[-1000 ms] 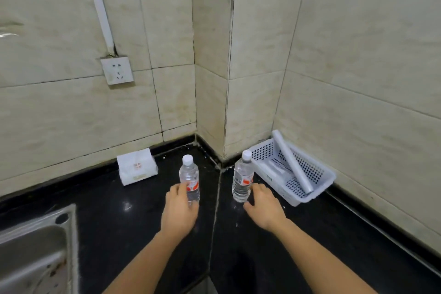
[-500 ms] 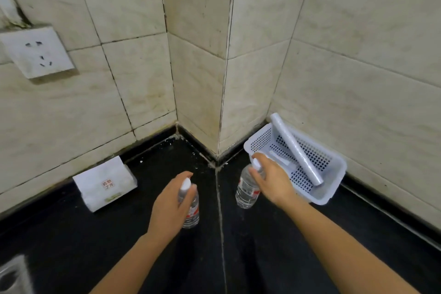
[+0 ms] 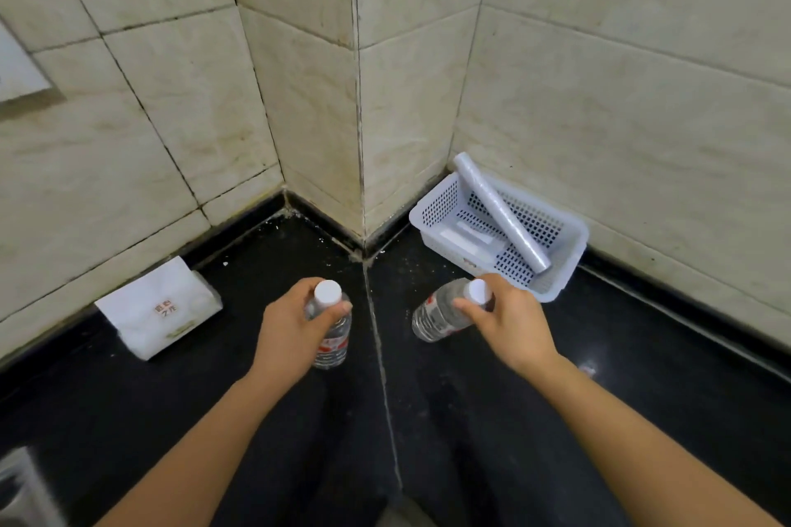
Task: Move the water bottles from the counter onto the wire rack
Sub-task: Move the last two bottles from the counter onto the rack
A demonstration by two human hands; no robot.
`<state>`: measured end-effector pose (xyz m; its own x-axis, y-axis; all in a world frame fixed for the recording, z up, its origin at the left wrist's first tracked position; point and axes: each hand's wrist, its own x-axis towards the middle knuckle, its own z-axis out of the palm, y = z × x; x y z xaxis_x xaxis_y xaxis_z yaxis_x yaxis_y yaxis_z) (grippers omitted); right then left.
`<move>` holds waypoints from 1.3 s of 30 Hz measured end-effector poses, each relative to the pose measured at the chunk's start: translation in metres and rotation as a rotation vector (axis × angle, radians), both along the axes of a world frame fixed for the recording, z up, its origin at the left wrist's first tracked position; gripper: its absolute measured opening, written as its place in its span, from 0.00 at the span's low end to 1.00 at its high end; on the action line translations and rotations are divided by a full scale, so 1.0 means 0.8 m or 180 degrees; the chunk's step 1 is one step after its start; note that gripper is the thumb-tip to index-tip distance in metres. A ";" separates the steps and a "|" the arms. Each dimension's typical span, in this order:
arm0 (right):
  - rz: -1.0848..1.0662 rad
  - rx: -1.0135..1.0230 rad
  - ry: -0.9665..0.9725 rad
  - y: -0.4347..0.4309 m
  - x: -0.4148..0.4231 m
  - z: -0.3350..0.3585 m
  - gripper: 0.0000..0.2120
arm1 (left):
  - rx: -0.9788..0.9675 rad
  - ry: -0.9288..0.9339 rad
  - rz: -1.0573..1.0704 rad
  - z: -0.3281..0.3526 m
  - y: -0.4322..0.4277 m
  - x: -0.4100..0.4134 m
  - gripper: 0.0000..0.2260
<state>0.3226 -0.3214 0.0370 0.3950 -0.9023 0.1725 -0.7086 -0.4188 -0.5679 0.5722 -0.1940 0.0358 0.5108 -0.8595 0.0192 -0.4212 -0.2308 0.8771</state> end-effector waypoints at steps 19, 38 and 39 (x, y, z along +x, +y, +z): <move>-0.2477 -0.0565 0.0413 0.329 -0.606 0.183 0.30 | -0.0568 0.0688 -0.2536 0.130 0.107 -0.627 0.11; -0.4316 -0.1046 0.1238 0.589 -1.142 0.312 0.31 | -0.0660 0.1665 -0.5073 0.235 0.213 -1.285 0.13; -0.4313 -0.1055 0.1280 0.592 -1.171 0.316 0.31 | -0.0672 0.1695 -0.5156 0.238 0.213 -1.316 0.15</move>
<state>-0.6144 0.1525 0.2896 -0.6411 -0.5564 0.5286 -0.7442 0.6188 -0.2514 -0.4802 -0.0238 0.2258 -0.8217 -0.4713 0.3204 0.2348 0.2324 0.9439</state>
